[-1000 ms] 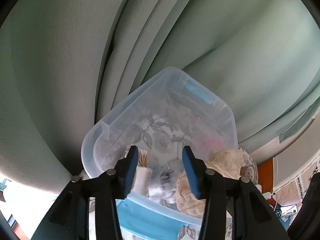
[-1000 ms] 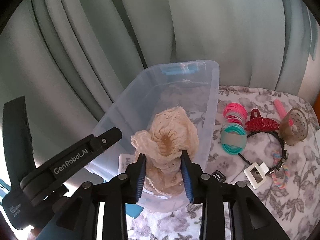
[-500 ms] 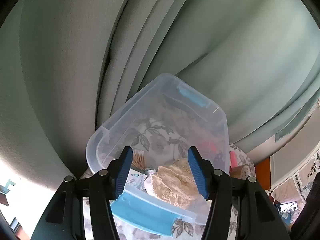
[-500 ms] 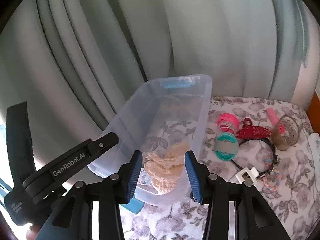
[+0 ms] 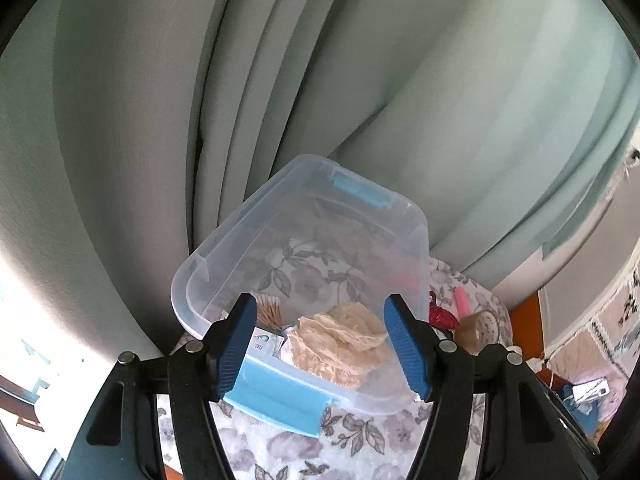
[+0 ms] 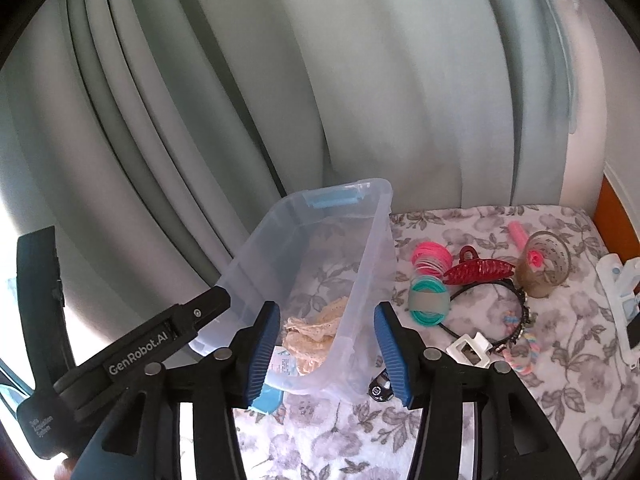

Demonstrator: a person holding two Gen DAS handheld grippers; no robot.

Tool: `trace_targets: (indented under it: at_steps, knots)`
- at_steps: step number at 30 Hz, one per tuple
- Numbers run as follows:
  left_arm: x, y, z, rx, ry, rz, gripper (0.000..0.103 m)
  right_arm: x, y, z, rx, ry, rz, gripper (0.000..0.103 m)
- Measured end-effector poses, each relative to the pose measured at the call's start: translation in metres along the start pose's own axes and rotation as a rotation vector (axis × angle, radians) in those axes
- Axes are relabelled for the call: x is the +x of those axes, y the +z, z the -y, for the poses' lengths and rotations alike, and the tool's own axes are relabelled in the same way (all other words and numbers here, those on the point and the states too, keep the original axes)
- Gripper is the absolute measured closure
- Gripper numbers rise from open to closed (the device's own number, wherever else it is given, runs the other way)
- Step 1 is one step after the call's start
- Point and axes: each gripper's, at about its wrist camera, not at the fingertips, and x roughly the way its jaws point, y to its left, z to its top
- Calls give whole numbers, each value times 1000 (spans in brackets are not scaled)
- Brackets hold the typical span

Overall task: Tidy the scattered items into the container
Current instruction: 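Withdraw both grippers from the clear box toward the remaining items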

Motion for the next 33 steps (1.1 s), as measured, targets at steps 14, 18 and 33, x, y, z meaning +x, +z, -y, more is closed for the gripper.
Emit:
trace_targets:
  at_steps: [14,18,33]
  knots:
    - [-44,-8,15,128,-3,53,36,-58,-1,35,59,34,94,42]
    - [-54,-12,18,162,-4,57,36,-76,-4,58,102,8,122,42]
    - [-48,-58,96,373,-57,-15,36,-125,-23,138,221,-108,173,42]
